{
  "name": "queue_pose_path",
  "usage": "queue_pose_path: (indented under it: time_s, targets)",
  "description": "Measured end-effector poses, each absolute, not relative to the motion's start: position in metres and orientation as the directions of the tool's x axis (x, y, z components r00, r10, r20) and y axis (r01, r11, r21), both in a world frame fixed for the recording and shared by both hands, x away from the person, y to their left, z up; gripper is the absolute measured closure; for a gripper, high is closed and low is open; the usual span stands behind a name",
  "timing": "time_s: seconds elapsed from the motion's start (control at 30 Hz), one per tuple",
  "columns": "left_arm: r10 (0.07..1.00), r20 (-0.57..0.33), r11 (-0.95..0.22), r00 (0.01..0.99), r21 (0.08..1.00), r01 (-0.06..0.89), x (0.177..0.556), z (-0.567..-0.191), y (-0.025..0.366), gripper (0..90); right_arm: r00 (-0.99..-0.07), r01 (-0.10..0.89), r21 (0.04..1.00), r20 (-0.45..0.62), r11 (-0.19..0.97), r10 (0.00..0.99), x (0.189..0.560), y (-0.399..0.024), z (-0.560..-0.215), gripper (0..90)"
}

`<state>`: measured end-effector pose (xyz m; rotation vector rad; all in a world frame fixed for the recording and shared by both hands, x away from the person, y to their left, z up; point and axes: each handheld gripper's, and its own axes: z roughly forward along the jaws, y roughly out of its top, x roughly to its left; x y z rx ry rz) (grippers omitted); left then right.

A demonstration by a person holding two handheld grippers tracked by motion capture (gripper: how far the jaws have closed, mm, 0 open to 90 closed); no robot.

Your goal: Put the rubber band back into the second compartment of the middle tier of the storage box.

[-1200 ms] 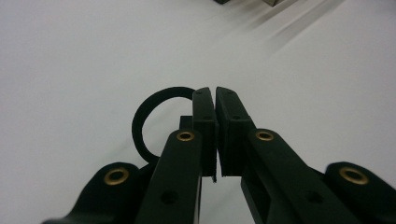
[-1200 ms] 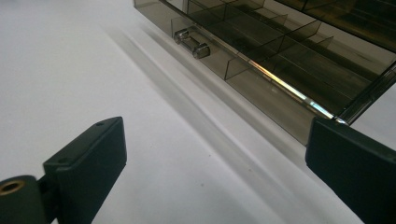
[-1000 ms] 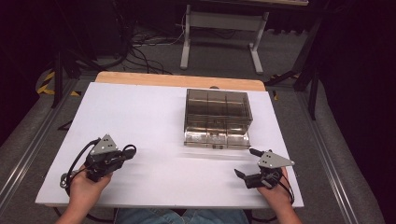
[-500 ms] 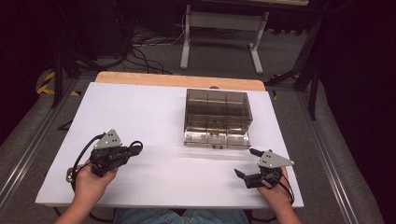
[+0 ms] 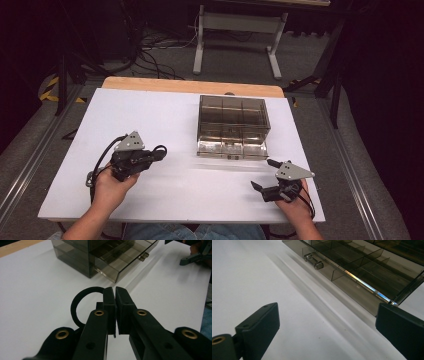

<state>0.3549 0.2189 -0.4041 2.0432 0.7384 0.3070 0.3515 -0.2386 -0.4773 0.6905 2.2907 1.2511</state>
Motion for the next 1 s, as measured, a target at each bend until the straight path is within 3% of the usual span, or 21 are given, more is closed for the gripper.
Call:
queue_pose_path:
  time_s: [1.0]
  targets:
    - [0.479, -0.172, -0.378, 0.860, 0.844, 0.380, 0.400, -0.385, 0.138, 86.9, -0.786, 0.210, 0.858, -0.137, 0.469, 0.603, 0.352, -0.238, -0.478, 5.9]
